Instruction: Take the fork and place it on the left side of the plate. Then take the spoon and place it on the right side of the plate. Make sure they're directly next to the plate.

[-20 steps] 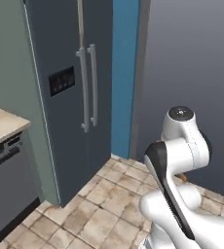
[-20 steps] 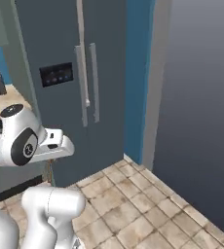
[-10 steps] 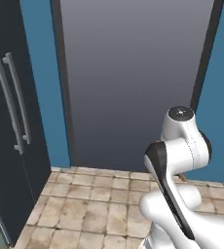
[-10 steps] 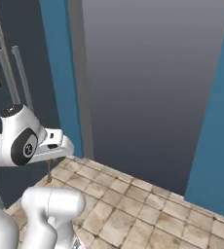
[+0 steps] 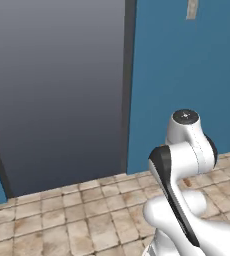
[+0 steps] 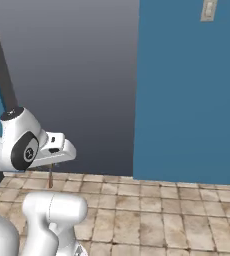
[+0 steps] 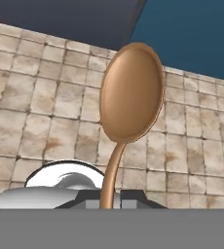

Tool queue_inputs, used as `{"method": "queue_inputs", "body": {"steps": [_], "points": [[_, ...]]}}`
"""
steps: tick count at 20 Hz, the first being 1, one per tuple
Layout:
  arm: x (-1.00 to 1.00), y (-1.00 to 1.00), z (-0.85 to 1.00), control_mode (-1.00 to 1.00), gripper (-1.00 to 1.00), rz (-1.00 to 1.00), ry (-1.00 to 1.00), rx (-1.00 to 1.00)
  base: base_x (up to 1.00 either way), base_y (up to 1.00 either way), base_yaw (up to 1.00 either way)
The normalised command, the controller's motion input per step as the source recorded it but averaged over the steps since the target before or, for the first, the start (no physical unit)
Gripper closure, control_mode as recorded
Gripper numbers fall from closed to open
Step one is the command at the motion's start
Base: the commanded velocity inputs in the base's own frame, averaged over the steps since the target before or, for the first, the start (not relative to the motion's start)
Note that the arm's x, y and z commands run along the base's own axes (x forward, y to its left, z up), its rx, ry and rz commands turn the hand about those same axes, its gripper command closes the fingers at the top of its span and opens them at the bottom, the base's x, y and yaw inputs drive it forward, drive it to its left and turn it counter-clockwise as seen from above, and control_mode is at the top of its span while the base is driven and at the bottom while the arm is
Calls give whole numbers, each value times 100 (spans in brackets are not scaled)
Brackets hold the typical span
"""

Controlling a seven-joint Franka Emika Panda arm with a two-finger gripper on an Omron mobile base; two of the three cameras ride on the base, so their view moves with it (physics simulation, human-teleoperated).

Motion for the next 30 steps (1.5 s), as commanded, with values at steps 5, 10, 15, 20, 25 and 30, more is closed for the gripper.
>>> {"method": "queue_inputs", "body": {"steps": [5, 10, 15, 20, 25, 30], "points": [[0, 0, 0, 100, 100, 0, 0, 0, -38, -3, -63], [0, 0, 0, 100, 100, 0, 0, 0, -31, -21, -60], [0, 0, 0, 100, 100, 0, 0, 0, -13, -45, -59], [0, 0, 0, 100, 100, 0, 0, 0, 0, -68, -58], [0, 0, 0, 100, 100, 0, 0, 0, 15, -81, -57], [0, 0, 0, 100, 100, 0, 0, 0, 52, -93, -43]]}}
